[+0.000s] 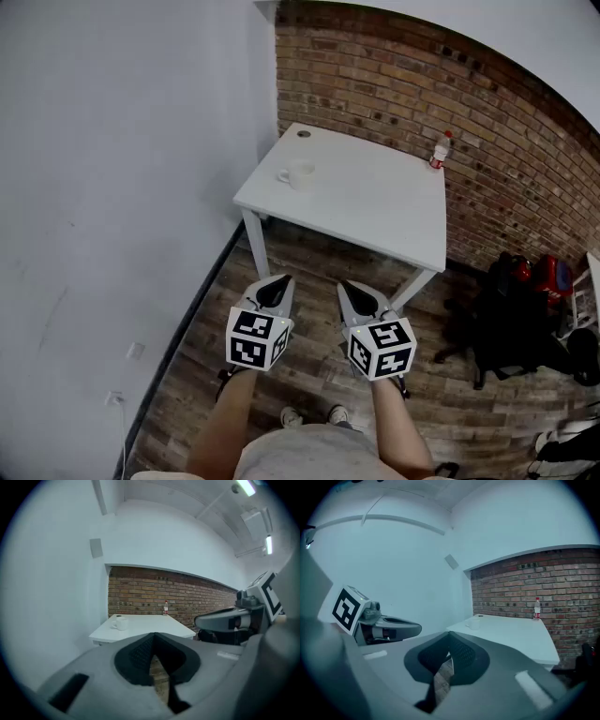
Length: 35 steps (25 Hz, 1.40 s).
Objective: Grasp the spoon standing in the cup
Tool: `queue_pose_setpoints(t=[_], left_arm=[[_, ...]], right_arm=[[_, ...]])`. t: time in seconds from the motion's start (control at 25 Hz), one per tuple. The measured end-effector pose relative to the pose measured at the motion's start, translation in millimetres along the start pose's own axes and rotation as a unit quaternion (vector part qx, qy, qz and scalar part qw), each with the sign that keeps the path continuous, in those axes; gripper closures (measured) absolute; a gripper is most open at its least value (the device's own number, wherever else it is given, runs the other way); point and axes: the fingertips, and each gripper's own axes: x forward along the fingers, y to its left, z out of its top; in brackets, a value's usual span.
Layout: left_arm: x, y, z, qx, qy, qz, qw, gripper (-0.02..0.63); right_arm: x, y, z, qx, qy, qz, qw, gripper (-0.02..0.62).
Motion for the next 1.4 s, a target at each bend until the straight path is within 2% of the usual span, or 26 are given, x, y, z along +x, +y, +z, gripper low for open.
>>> queue_pose_setpoints(t=[0.32,0.8,1.0,1.4], left_arm=[[-3,28,-6,0.002,0.003,0.001,1.0000,0.606],[29,54,0,0.010,0.004,-0.003,0.9999,0.606],[63,72,2,0.012,0.013,0.003,0.9998,0.606],[159,101,28,0.017,0.033,0.011,0.9992,0.606]], right_arm=[[19,16,-2,0.007,-0.002,-0.006,1.000,0.588],[61,1,5,0.012,-0.007,-0.005,1.000,0.588],[93,-21,9,0.016,-0.010,0.000,1.000,0.588],[166,-94,30,0.028,0.000,0.014,1.000,0.588]])
